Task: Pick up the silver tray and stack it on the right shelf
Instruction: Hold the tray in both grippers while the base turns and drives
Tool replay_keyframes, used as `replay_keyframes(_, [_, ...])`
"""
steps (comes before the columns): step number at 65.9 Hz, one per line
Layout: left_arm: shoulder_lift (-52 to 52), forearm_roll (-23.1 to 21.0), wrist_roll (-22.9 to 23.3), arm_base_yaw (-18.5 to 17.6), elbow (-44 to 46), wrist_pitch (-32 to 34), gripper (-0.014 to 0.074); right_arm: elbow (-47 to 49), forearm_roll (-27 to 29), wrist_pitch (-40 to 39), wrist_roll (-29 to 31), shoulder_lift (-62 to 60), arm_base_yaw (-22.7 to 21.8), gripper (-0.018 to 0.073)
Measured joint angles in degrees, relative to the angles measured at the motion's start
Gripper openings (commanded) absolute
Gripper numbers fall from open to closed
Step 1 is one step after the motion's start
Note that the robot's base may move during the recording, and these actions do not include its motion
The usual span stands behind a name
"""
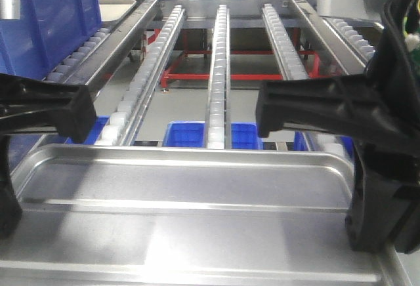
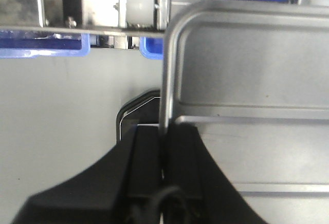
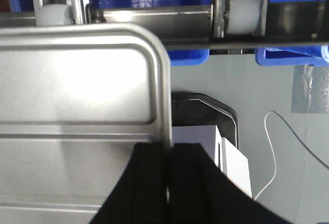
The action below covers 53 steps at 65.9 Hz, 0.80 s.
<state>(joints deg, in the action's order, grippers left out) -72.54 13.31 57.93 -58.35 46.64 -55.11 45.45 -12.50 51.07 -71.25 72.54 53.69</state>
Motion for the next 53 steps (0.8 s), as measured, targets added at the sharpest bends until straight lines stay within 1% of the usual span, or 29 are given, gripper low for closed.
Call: replay_keyframes(53, [0.1,0.0,0.0,0.0,0.0,-0.1,-0.01,0.0,0.0,-0.1,0.0,0.0,0.0,0.0052])
